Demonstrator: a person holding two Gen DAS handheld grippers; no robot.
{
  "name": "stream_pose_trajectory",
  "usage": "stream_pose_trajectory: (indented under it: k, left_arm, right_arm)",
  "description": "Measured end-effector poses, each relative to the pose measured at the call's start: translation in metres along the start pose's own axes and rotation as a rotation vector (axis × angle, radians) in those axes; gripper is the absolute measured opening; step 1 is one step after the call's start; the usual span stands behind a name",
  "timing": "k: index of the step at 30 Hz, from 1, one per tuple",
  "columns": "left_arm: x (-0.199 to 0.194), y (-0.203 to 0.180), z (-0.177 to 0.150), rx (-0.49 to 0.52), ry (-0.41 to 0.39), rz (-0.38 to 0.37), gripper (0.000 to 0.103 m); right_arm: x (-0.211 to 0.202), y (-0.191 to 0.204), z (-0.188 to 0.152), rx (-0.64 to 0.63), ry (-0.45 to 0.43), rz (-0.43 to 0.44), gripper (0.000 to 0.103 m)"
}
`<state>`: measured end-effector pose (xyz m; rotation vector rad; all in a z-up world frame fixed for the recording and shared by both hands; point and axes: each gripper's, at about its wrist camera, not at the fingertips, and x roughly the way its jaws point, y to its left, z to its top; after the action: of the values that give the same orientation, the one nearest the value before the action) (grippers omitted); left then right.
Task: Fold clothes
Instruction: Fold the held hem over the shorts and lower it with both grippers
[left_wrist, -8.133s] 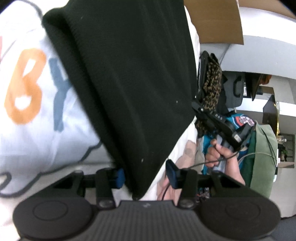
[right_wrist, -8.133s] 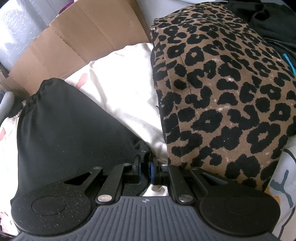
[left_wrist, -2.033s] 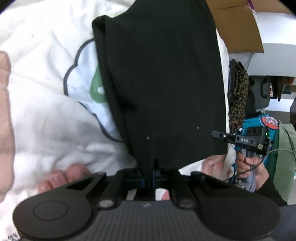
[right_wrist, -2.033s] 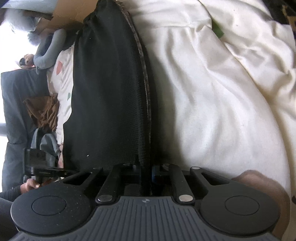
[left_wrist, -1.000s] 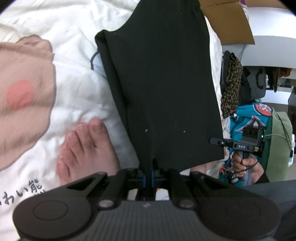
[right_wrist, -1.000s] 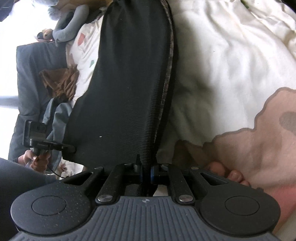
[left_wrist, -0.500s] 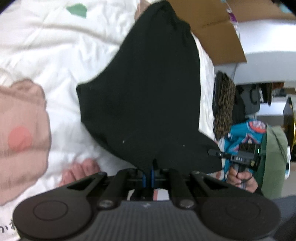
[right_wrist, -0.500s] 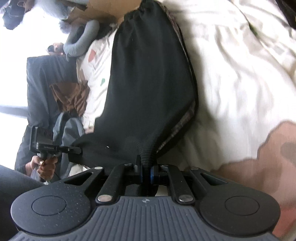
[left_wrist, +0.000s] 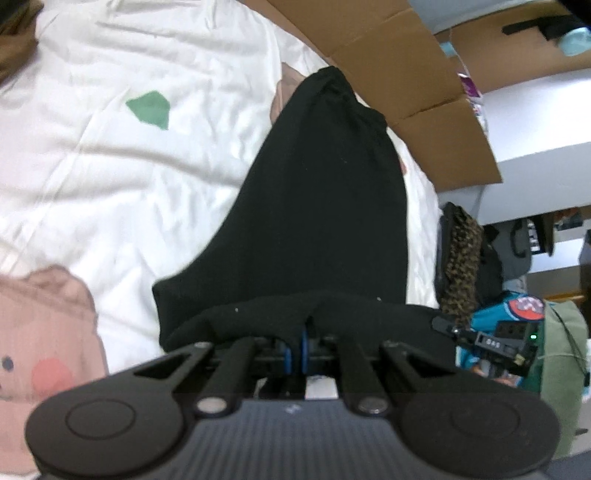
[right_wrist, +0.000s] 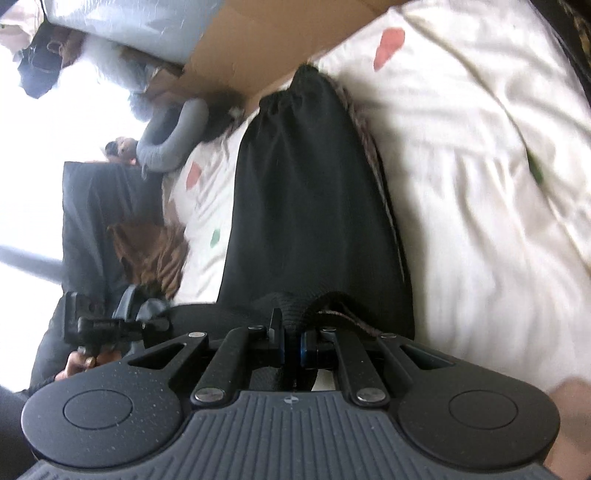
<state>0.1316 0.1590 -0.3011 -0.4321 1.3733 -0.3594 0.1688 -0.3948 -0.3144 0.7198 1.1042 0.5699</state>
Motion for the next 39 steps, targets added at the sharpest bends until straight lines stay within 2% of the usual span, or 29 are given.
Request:
stream_pose_trajectory:
  k: [4,9,15,22,28,39]
  left_arm:
    - [0.009,-0.005,0.013,0.010,-0.032,0.072,0.006]
    - [0.014,-0.017,0.032,0.009,-0.040,0.132,0.006]
    - [0.010,-0.041,0.058,0.035,-0.048,0.183,0.006]
    - [0.004,-0.069,0.087,0.060,-0.063,0.200,0.006]
    - [0.001,-0.091,0.110,0.111,-0.078,0.212,0.006]
    - [0.001,-0.093,0.138,0.154,-0.099,0.186,0.006]
  right_arm:
    - [0.010,0.010,0.018,-0.066,-0.006,-0.067,0.006]
    - [0.025,0.026,0.040,-0.080,0.002,-0.123,0.006]
    - [0.022,0.045,0.061,-0.101,0.004,-0.188,0.006]
    - [0.016,0.064,0.086,-0.092,-0.017,-0.239,0.006]
    - [0.006,0.072,0.108,-0.017,-0.045,-0.242,0.006]
    - [0.006,0.090,0.131,-0.082,-0.074,-0.239,0.006]
